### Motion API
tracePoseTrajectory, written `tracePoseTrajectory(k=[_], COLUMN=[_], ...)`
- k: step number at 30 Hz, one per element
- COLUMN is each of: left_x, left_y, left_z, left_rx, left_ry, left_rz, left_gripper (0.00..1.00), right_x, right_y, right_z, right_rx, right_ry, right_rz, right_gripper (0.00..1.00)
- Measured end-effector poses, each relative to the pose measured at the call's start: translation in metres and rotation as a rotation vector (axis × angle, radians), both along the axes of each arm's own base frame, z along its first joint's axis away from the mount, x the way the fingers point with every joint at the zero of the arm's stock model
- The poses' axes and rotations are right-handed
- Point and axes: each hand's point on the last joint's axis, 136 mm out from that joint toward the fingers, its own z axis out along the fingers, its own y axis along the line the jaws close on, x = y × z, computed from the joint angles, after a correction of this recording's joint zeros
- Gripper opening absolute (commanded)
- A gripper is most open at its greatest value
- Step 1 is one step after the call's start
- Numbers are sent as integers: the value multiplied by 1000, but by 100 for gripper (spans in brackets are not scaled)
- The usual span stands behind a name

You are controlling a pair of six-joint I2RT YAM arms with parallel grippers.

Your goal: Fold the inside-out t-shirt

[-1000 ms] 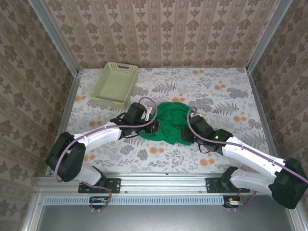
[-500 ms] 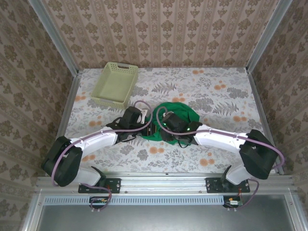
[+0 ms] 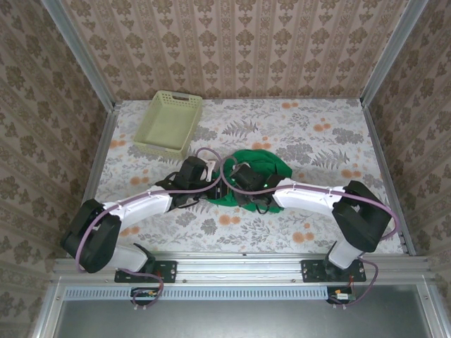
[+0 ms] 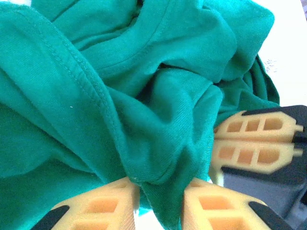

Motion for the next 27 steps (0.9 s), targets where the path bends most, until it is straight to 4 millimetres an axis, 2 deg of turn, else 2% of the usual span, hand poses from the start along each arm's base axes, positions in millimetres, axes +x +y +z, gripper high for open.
tracePoseTrajectory(k=[3,5,9,12,16,21,24,27], left_x=[4,9,22,26,23,15,11,13], left_y=[3,8,21,25,21,10,6,6], left_z=[1,4,11,11,14,20,23,24], left_rx=[-2,-8,-29,-33,-30,-12,2,6], left_ry=[-3,-5,-10,-5,2,-14,-21,-27], left_rz=[13,37,89,100,82,28,3,9], left_gripper=[27,27,27,27,32,40,45,49], right_x=[-4,-11,-30,-37,-38,-15,1,21], right_y=[-4,-9,-24,-38,-53,-81,-90,-90], right_z=[12,30,80,96,85,74,61,55], right_rx=[19,58,199,284,311,339,314,287], right_ry=[-19,-47,-126,-151,-112,-68,-32,1], right_rz=[8,27,47,38,-11,-164,-223,-248], right_gripper=[0,0,0,0,0,0,9,18])
